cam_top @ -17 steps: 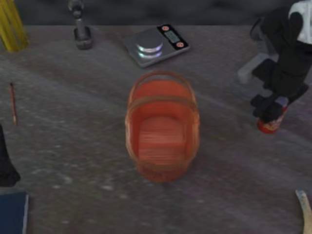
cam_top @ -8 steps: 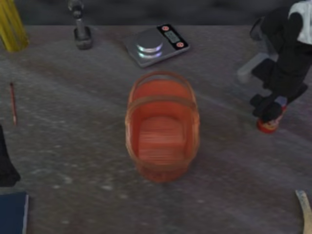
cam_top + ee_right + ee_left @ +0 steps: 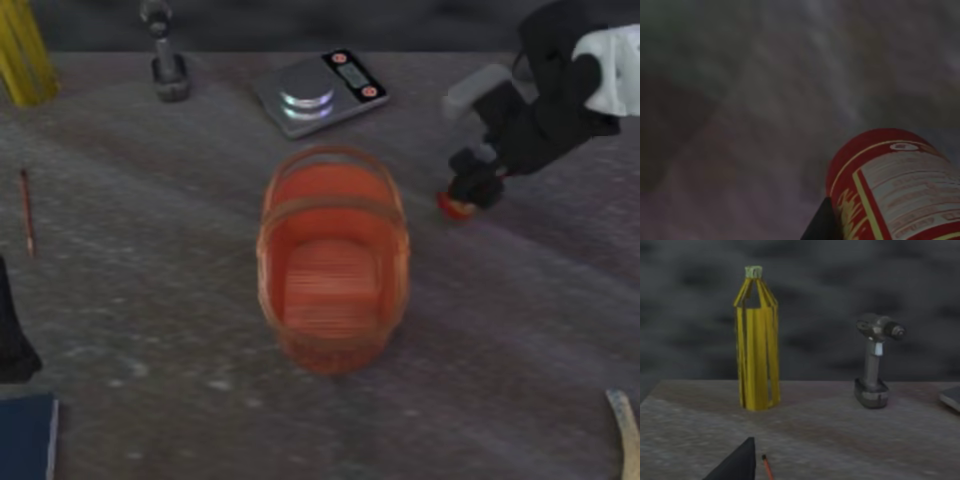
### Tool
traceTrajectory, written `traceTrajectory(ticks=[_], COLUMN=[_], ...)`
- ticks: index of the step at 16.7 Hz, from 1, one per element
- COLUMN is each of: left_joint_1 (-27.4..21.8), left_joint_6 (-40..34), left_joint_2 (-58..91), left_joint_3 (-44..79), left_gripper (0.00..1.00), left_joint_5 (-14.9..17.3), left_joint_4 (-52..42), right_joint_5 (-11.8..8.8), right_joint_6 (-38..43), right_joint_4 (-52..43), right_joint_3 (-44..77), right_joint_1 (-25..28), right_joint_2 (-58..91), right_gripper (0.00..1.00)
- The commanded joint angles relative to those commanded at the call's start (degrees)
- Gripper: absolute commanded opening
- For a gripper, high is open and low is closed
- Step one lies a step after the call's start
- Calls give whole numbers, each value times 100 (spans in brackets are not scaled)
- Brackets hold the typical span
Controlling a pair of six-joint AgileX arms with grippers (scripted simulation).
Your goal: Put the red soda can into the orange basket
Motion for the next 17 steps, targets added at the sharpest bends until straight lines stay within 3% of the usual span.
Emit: traceTrajectory(ticks=[8,11,14,17], left_joint_1=[0,0,0,0], left_joint_6=[0,0,0,0], left_joint_2=[0,0,0,0], left_joint_3=[0,0,0,0], left_gripper=[100,100,100,100], left_joint_5=[0,0,0,0], left_joint_4=[0,0,0,0], right_joint_5=[-2708,-3617,-4314,-4694], right_joint_6=[1496,1981,2324,2492], right_joint_4=[4646,6182,7256,7783], right_joint_3=[-1009,-1366,-1624,-1746], right_joint_1=[293,390,464,504], right_joint_2=[-259,-451,-665,-812], right_gripper=[0,0,0,0])
